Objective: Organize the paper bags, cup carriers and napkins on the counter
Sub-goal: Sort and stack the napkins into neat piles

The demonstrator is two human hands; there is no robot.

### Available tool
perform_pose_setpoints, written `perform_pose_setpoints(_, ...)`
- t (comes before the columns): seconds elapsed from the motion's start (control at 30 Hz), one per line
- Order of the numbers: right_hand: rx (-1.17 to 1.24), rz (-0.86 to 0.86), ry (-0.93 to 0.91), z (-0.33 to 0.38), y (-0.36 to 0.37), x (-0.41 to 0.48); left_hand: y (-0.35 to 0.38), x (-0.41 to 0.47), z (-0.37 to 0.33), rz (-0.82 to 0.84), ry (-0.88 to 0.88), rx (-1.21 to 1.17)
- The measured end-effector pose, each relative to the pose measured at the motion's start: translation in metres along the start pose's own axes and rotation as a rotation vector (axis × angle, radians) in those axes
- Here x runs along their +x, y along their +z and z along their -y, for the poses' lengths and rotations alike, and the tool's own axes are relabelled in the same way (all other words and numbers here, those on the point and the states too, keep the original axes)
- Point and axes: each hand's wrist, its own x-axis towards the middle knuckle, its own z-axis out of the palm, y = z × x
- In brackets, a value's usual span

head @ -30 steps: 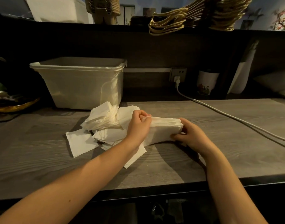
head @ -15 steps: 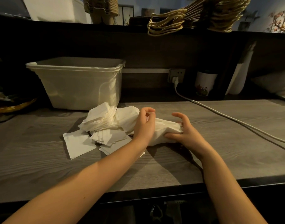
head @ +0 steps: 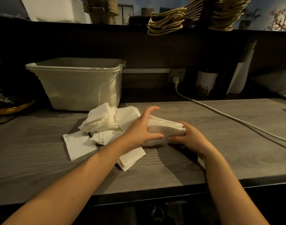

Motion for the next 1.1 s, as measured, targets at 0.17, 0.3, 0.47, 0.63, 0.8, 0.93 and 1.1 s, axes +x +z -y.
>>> perform_pose_setpoints(0.17,-0.003,0.039,0.003,0.0,-0.002,-0.001,-0.008,0.0,0.01,0.035,0.022,0.049)
perform_pose_setpoints(0.3,0.035,-0.005,0.012,0.0,-0.003,0.0,-0.011,-0.002,0.014,0.063,0.009,0.023)
perform_pose_setpoints(0.47,0.137,-0.015,0.049,0.0,-0.001,0.0,-0.007,-0.002,0.013,-0.022,0.01,-0.089)
perform_pose_setpoints(0.63,0.193,-0.029,0.044,0.004,0.007,0.002,0.008,-0.002,0.013,-0.072,-0.084,-0.092)
perform_pose_setpoints(0.8,0.153,-0.024,0.005,0.003,0.008,0.002,0.011,0.0,0.008,-0.038,-0.103,-0.174)
perform_pose_setpoints(0.93,0.101,-0.003,0.015,0.001,0.002,0.001,0.009,-0.003,0.007,-0.011,-0.104,-0.212)
perform_pose_setpoints(1.1,-0.014,-0.018,0.033,0.0,-0.001,0.0,0.007,-0.001,0.01,0.004,-0.085,-0.078)
